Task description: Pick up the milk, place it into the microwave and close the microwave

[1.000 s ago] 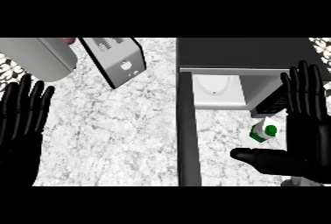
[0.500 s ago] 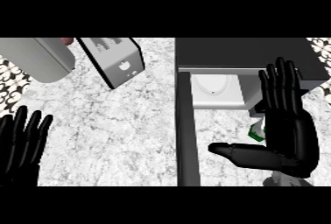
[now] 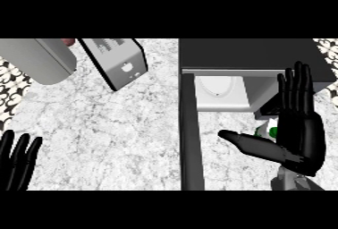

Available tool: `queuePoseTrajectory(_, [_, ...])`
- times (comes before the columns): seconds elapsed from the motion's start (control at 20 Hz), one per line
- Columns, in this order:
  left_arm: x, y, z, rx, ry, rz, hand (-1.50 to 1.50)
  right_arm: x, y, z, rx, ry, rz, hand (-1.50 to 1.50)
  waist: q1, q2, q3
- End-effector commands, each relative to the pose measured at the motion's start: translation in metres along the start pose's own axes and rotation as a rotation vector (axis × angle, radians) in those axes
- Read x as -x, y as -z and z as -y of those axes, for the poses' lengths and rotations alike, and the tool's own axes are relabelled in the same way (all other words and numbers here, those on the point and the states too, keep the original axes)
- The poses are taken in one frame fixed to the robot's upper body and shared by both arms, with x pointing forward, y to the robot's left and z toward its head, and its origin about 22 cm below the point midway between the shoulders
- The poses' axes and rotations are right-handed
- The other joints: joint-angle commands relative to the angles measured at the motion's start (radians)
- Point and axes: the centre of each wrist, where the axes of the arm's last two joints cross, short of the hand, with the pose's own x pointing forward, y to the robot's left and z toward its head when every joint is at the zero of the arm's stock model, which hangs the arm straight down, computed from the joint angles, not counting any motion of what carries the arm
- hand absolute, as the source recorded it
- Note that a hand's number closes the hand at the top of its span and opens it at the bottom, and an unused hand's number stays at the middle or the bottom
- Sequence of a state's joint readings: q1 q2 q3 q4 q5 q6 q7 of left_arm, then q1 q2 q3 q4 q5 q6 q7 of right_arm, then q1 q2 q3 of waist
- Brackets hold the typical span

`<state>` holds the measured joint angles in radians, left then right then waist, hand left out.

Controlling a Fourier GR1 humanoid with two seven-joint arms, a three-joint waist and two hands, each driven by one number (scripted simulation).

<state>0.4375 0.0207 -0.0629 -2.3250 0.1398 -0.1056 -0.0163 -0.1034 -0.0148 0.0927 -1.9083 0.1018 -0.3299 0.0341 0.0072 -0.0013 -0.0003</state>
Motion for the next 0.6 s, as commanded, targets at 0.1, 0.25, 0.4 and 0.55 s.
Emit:
queuePoseTrajectory(0.1, [-0.002,-0.017,0.011,-0.003,-0.007,0.002,-1.5,0.027,-0.015,0.022,0.094,-0.015,-0.045,-1.5,-0.002,0.0,0.001])
queuePoseTrajectory(0.25, [0.01,-0.024,-0.022,-0.002,0.003,0.019,-1.5,0.053,-0.006,0.037,0.097,-0.031,-0.075,-1.5,0.002,0.001,0.0])
queuePoseTrajectory(0.4, [-0.001,-0.03,-0.012,0.002,-0.007,0.009,-1.5,0.059,-0.006,0.032,0.139,-0.034,-0.095,-1.5,0.001,0.0,0.0])
queuePoseTrajectory(0.55, [0.006,-0.028,-0.013,0.017,0.013,-0.003,-1.5,0.076,0.003,0.048,0.137,-0.055,-0.123,-1.5,0.001,0.001,0.0])
